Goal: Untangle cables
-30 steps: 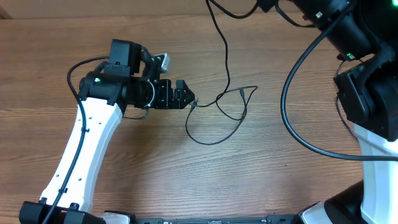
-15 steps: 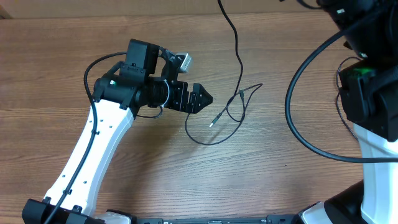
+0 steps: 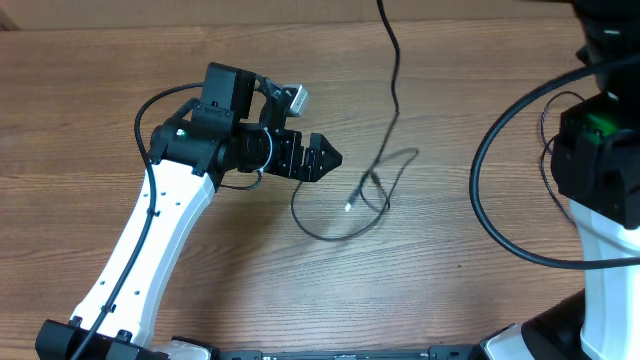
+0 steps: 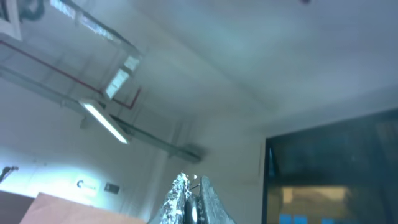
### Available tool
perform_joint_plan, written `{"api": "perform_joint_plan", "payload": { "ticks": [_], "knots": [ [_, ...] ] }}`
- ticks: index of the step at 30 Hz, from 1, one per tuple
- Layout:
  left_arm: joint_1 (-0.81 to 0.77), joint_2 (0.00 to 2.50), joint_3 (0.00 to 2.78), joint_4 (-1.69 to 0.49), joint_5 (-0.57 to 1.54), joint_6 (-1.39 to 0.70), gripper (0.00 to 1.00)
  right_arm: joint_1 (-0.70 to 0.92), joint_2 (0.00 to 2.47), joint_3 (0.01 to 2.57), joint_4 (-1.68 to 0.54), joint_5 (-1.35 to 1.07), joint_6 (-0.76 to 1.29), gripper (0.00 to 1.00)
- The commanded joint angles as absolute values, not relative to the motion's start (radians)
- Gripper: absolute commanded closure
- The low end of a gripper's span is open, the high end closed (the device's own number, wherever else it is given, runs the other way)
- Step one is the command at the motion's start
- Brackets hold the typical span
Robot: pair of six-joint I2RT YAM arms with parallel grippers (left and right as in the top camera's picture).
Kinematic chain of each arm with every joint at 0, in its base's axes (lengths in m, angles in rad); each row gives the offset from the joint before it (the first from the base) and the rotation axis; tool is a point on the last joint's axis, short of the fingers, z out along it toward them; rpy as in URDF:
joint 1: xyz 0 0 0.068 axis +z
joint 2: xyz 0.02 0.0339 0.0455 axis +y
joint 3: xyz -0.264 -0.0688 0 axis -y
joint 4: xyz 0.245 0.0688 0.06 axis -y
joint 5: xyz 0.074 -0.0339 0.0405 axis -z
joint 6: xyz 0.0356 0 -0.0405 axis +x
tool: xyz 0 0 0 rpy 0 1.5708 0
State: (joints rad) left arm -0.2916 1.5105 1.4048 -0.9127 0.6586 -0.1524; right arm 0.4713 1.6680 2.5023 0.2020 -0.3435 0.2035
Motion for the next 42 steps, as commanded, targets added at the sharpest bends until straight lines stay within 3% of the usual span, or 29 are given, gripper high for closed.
{"api": "perform_joint_plan", "payload": {
  "ticks": [1,5,10,15,20,28,32,35,37,41,42],
  "knots": [
    [-0.295,1.517,1.403,-0.912,0.67,-0.127,0.0,0.47,1.662,2.521,0.229,-0.334,0.22,0.96],
    [-0.295,1.517,1.403,-0.911,0.67,-0.127,0.0,0.47,1.66,2.521,0.094,-0.395,0.22,0.96],
    [-0.295,1.517,1.403,-0.918,0.67,-0.127,0.0,0.47,1.665,2.521,-0.416,-0.432,0.143,0.96],
    [-0.295,1.517,1.403,-0.934,0.67,-0.127,0.0,0.469,1.71,2.521,-0.83,-0.096,-0.043,0.96],
    [-0.295,1.517,1.403,-0.963,0.67,-0.127,0.0,0.442,1.75,2.52,-0.921,0.41,-0.057,0.96],
    [-0.295,1.517,1.38,-1.008,0.614,-0.127,0.0,0.363,1.752,2.52,-0.959,0.916,-0.042,0.96],
    [-0.295,1.517,1.354,-1.008,0.609,-0.127,0.0,0.297,1.75,2.52,-1.024,1.089,0.079,0.96],
    [-0.295,1.517,1.347,-1.008,0.609,-0.127,0.0,0.273,1.751,2.52,-1.118,0.994,0.134,0.96],
    [-0.295,1.517,1.347,-1.005,0.609,-0.127,0.0,0.273,1.751,2.52,-1.185,0.78,0.101,0.96],
    [-0.295,1.517,1.347,-0.997,0.61,-0.128,0.0,0.273,1.752,2.52,-1.331,0.153,-0.212,0.96],
    [-0.295,1.517,1.347,-0.996,0.61,-0.128,0.01,0.273,1.753,2.52,-1.351,0.096,-0.26,0.96]
  ]
}}
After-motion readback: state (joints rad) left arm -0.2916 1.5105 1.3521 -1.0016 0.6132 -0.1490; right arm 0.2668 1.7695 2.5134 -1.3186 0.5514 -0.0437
